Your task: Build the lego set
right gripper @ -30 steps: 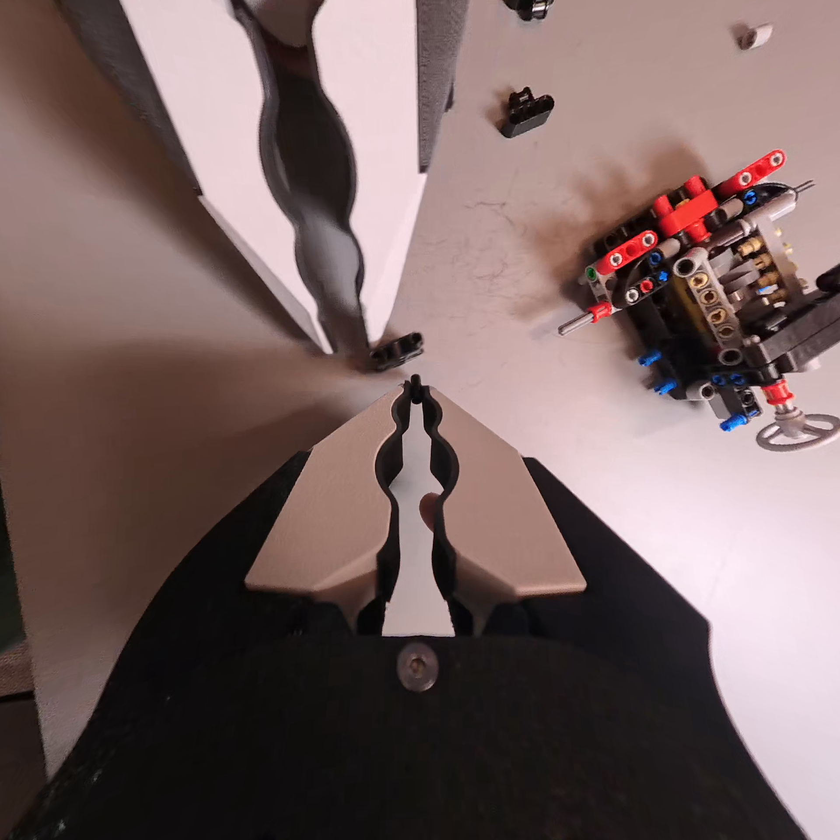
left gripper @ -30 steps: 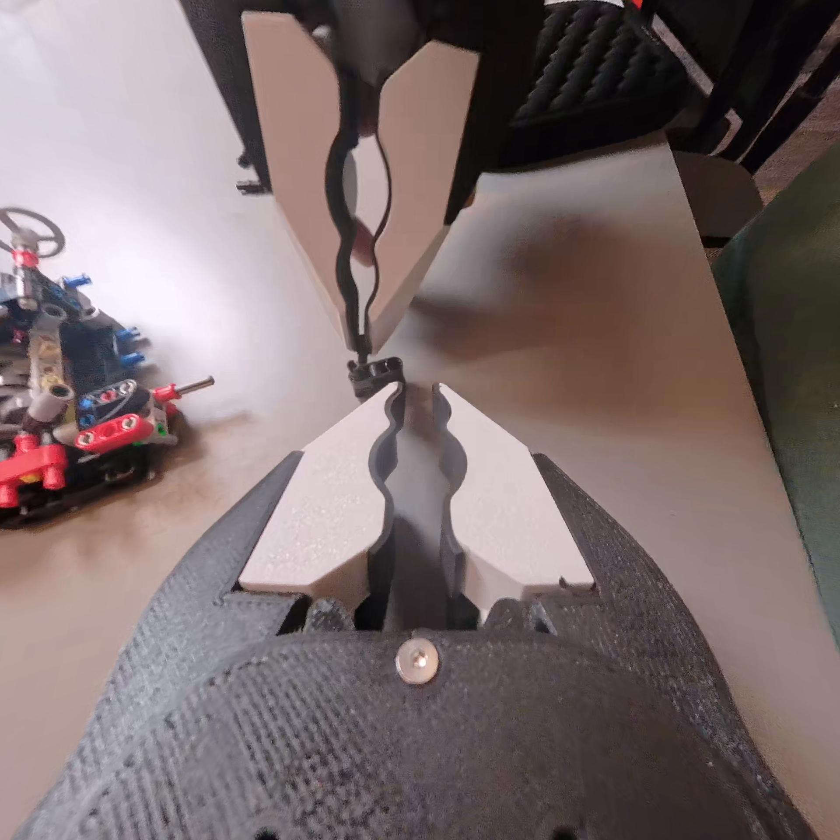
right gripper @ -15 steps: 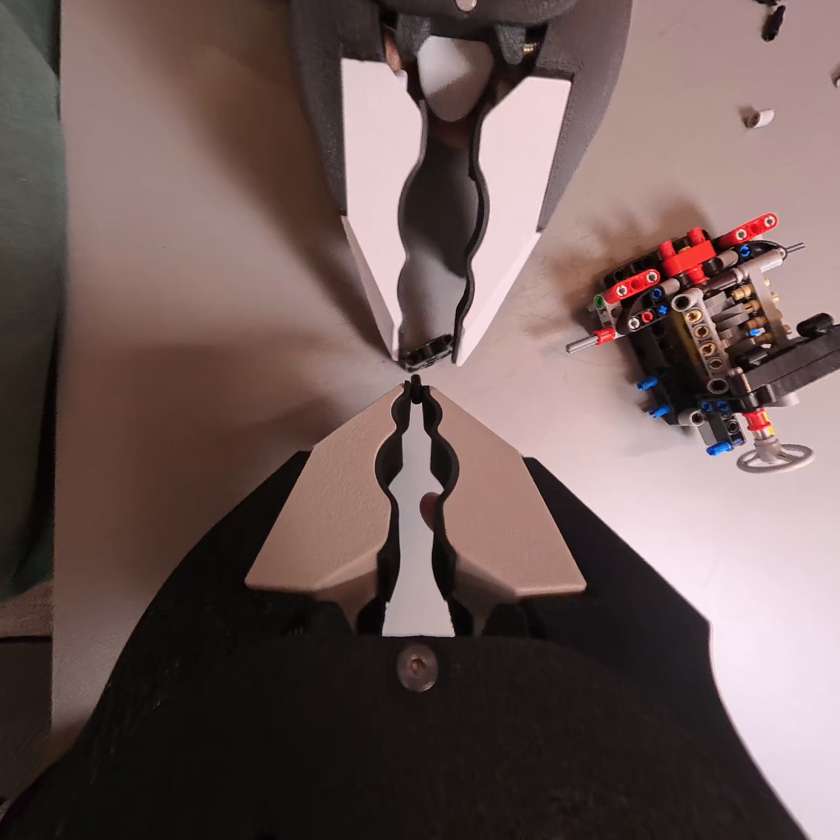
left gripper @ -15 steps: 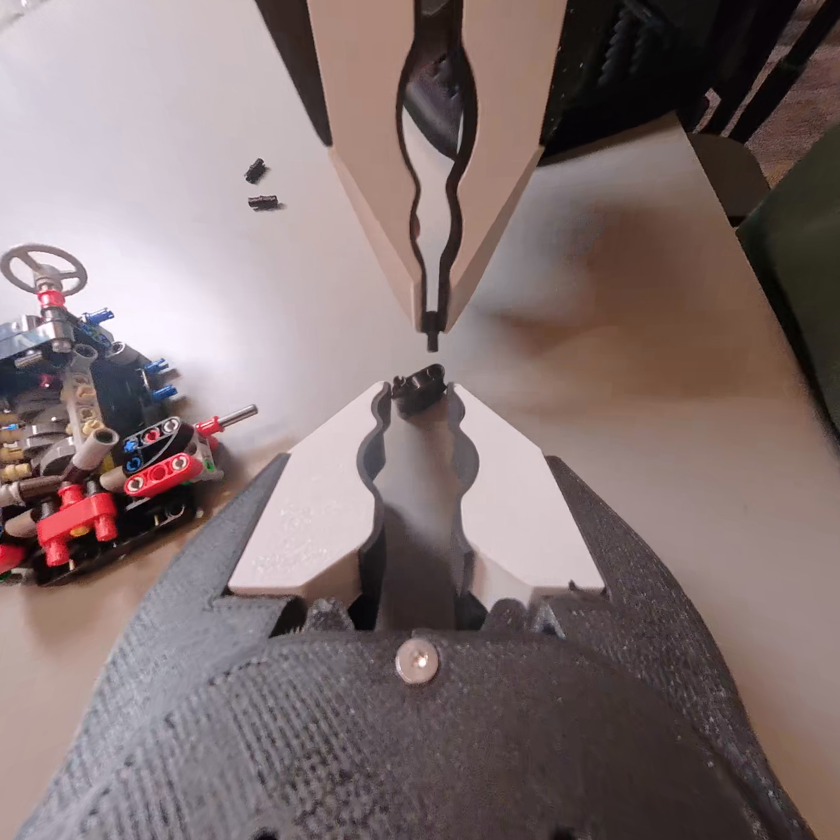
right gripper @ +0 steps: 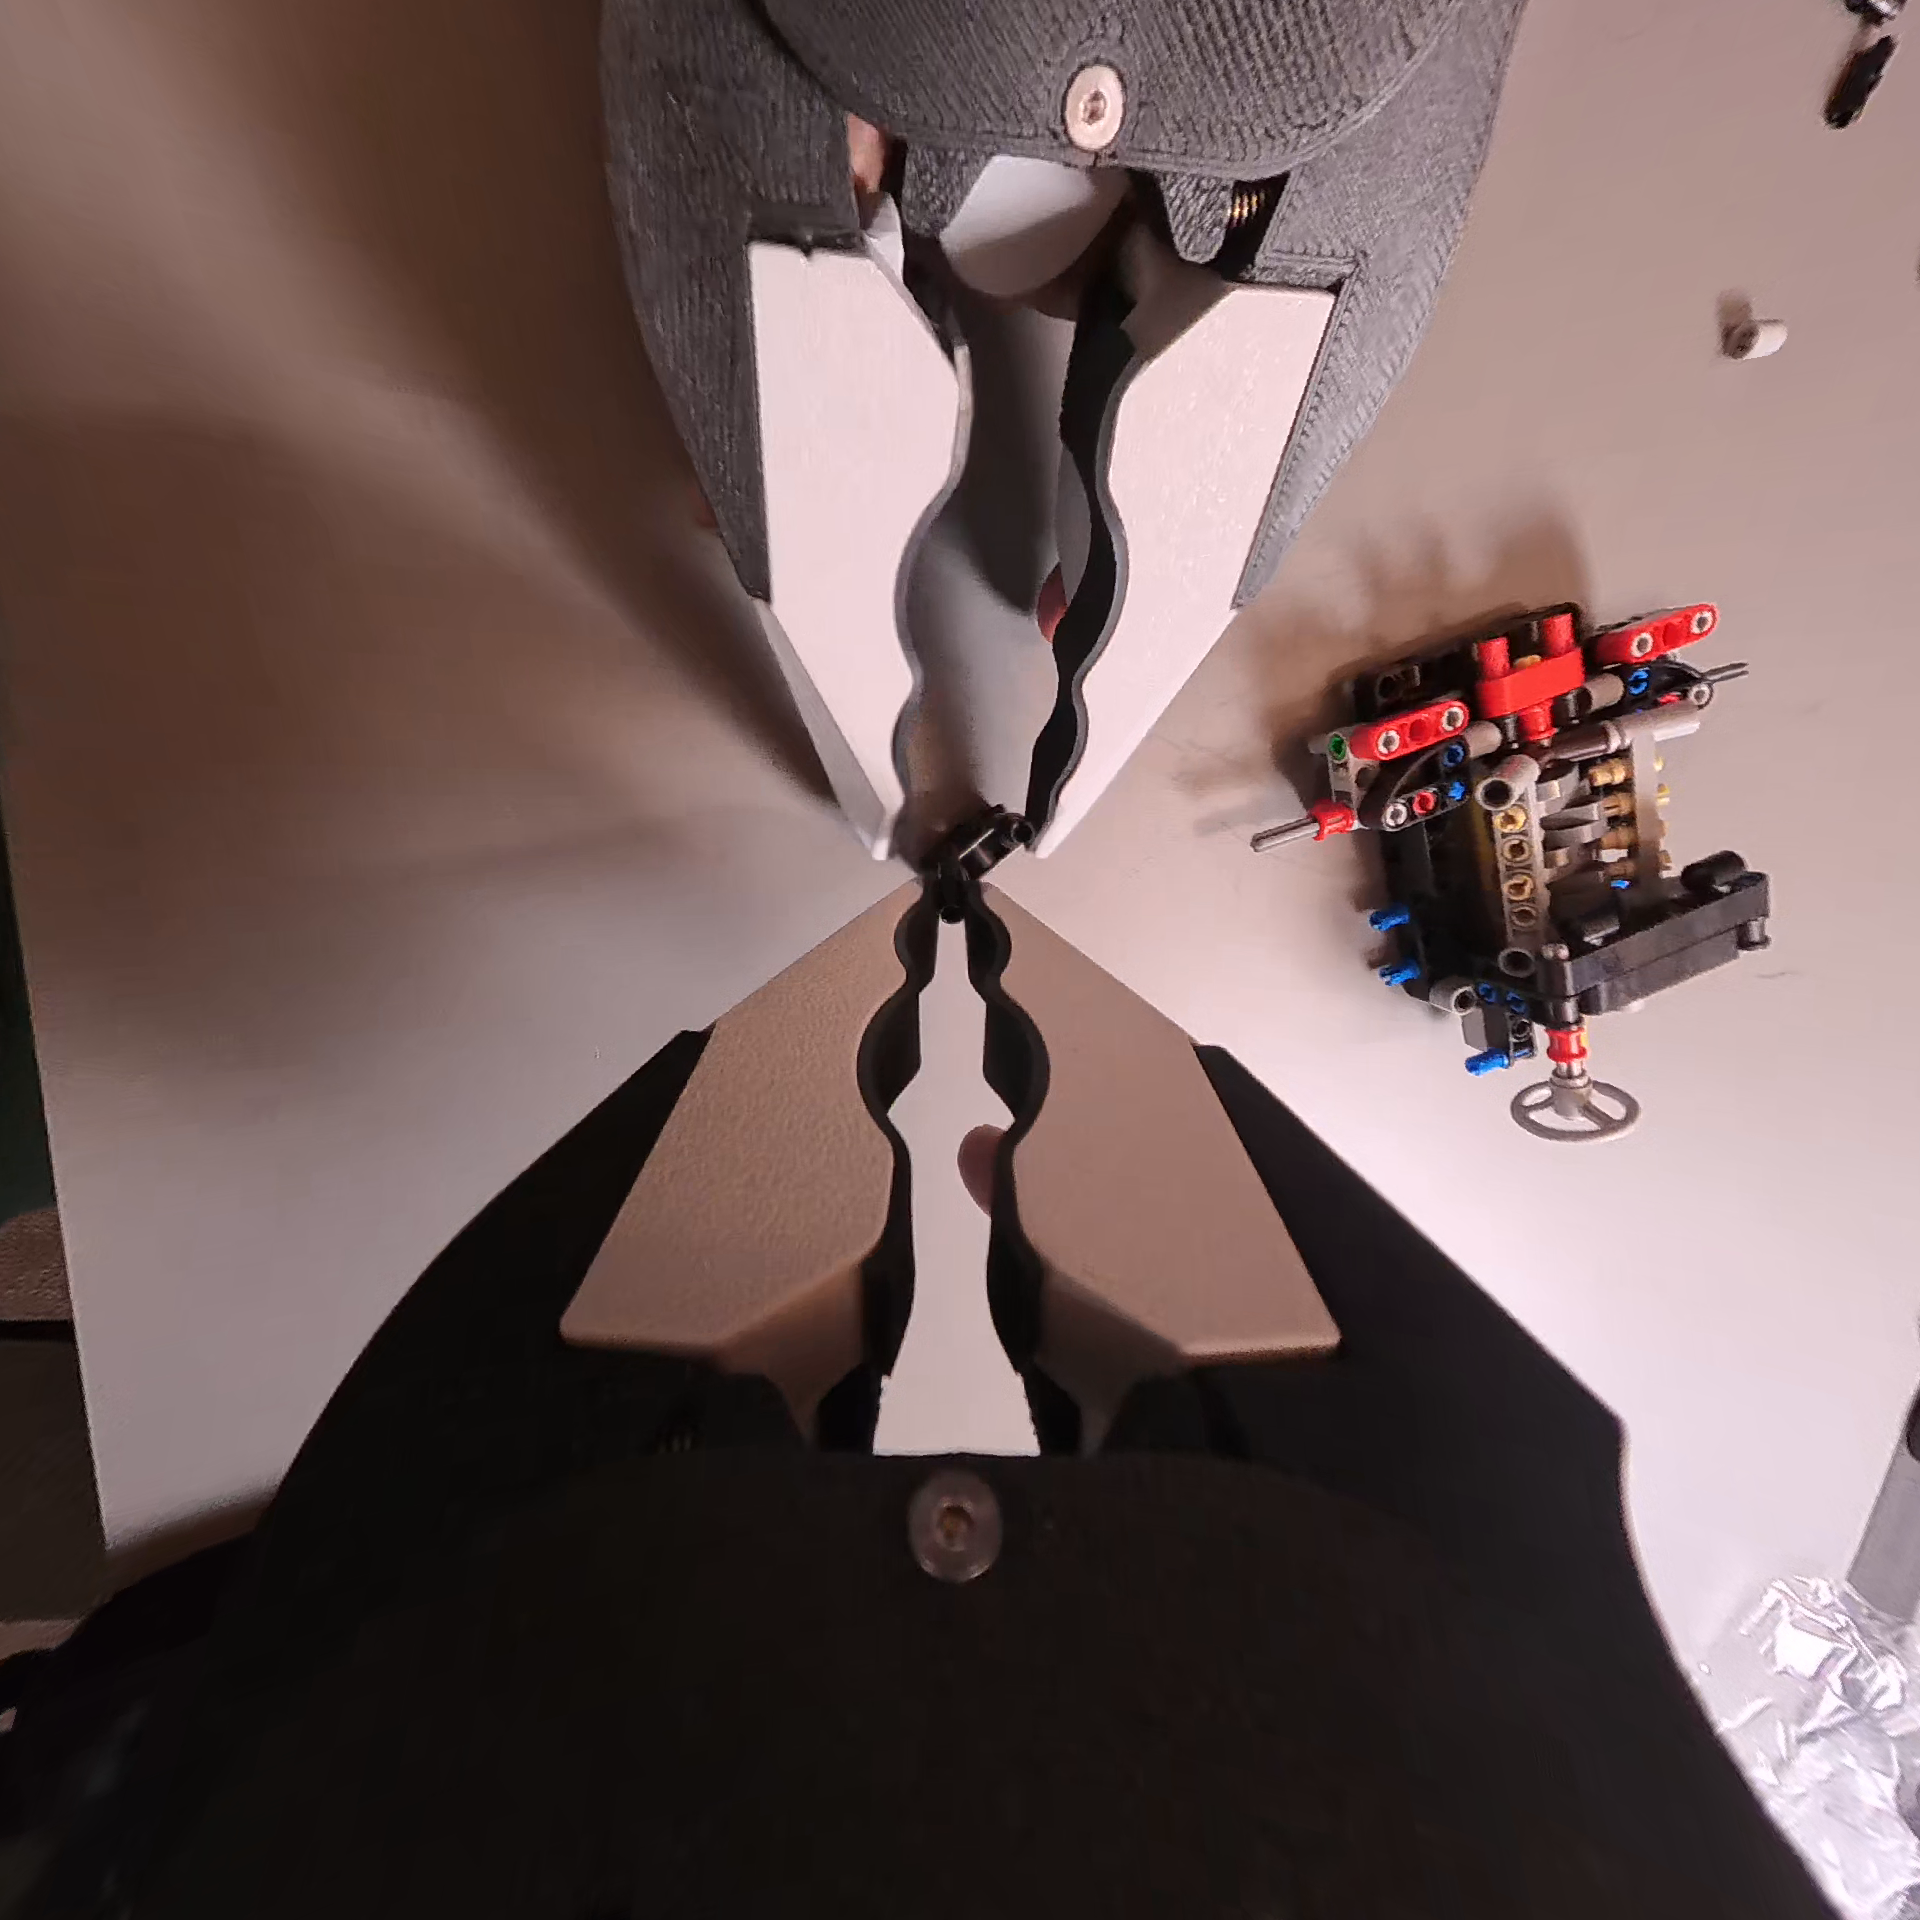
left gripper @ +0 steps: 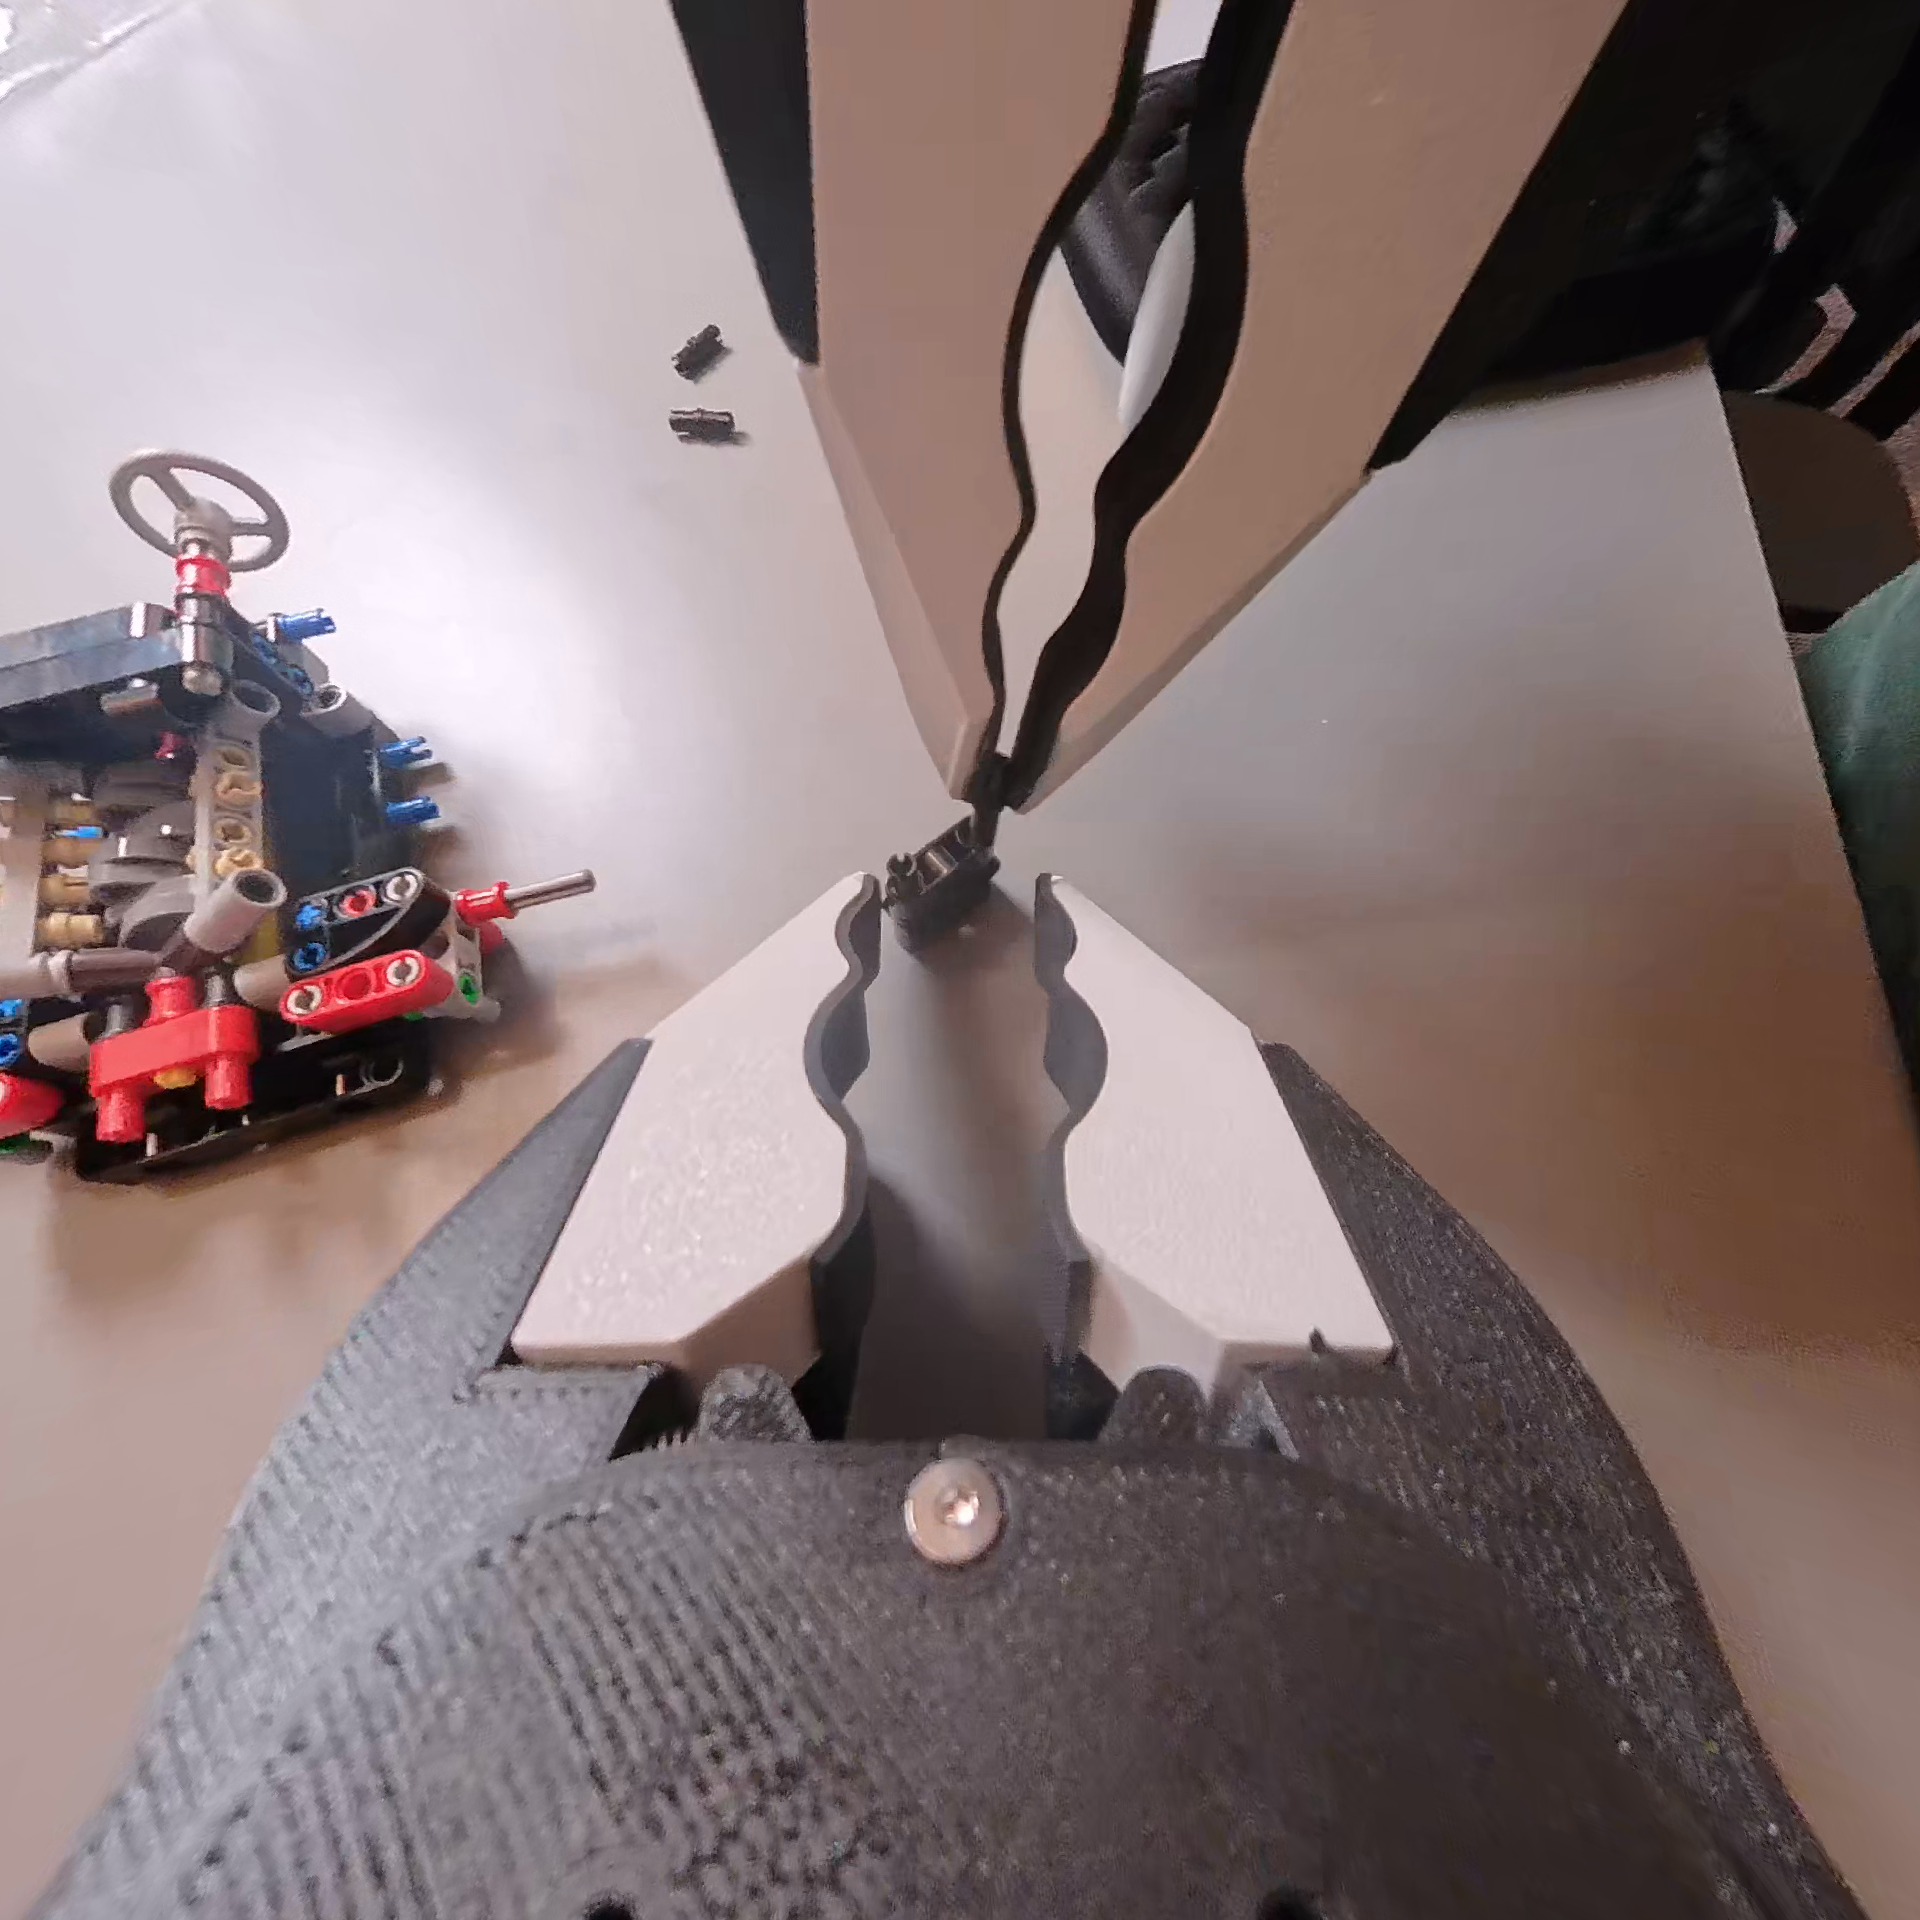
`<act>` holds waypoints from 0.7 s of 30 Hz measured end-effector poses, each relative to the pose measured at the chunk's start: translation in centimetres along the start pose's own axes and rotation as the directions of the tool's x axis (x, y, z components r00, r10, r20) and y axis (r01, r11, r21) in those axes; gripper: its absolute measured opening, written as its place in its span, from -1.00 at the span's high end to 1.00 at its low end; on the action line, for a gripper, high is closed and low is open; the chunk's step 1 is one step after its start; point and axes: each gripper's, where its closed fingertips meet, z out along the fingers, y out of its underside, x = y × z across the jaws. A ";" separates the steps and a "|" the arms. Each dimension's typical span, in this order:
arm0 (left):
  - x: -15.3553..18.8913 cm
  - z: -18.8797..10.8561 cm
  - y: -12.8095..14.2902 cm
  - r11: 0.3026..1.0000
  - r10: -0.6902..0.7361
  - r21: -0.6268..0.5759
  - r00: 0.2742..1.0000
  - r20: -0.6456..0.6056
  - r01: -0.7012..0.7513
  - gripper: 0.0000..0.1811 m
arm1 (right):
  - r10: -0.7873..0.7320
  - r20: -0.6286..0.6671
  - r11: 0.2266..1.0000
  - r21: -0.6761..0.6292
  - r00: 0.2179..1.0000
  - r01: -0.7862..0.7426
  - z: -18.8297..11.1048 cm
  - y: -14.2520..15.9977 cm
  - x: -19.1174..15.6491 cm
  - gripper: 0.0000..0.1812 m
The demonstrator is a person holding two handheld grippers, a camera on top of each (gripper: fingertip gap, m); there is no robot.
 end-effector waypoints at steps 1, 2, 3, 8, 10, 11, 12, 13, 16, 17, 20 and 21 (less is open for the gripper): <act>0.2 -0.1 0.1 1.000 -0.005 -0.001 1.000 -0.009 0.005 0.68 | 0.000 0.003 1.000 -0.009 1.000 0.000 0.1 0.0 0.0 0.97; 0.3 -0.3 0.1 1.000 -0.011 0.001 1.000 -0.017 0.011 0.68 | -0.001 0.005 1.000 -0.017 1.000 0.001 0.2 0.1 0.0 0.97; 0.4 -0.4 0.2 1.000 -0.014 0.005 1.000 -0.024 0.014 0.69 | -0.001 0.006 1.000 -0.030 1.000 0.001 0.3 0.2 0.0 0.97; -0.2 -0.7 0.4 1.000 0.004 0.010 1.000 -0.013 -0.004 0.86 | -0.015 0.010 0.997 -0.075 1.000 0.016 0.3 0.3 0.1 0.96; -0.2 -0.6 0.3 1.000 0.004 0.019 1.000 -0.022 -0.004 0.87 | -0.025 0.010 0.995 -0.099 1.000 0.026 0.3 0.4 0.2 0.96; -0.2 -0.6 0.2 1.000 0.004 0.022 1.000 -0.031 -0.003 0.87 | -0.031 0.009 0.993 -0.112 0.999 0.032 0.4 0.5 0.2 0.96; -0.2 -0.5 0.2 1.000 0.005 0.025 0.999 -0.033 -0.005 0.89 | -0.038 0.012 0.992 -0.124 0.999 0.039 0.4 0.6 0.2 0.96; -0.2 -0.5 0.1 1.000 0.008 0.025 0.999 -0.034 -0.007 0.91 | -0.044 0.014 0.990 -0.130 0.999 0.045 0.4 0.5 0.2 0.97; -0.1 -0.5 0.1 1.000 0.012 0.025 0.999 -0.042 -0.011 0.92 | -0.064 0.019 0.985 -0.160 0.998 0.067 0.4 0.6 0.3 0.97; 0.0 -0.5 0.1 1.000 0.012 0.025 0.999 -0.047 -0.011 0.93 | -0.075 0.023 0.982 -0.170 0.997 0.078 0.4 0.6 0.2 0.97; 0.0 -0.5 0.1 1.000 0.004 0.024 0.998 -0.063 -0.002 0.93 | -0.128 0.035 0.969 -0.206 0.991 0.133 0.4 0.6 0.2 0.97; 0.1 -0.4 0.1 1.000 -0.004 0.024 0.997 -0.071 0.006 0.93 | -0.153 0.040 0.963 -0.218 0.987 0.158 0.4 0.6 0.2 0.97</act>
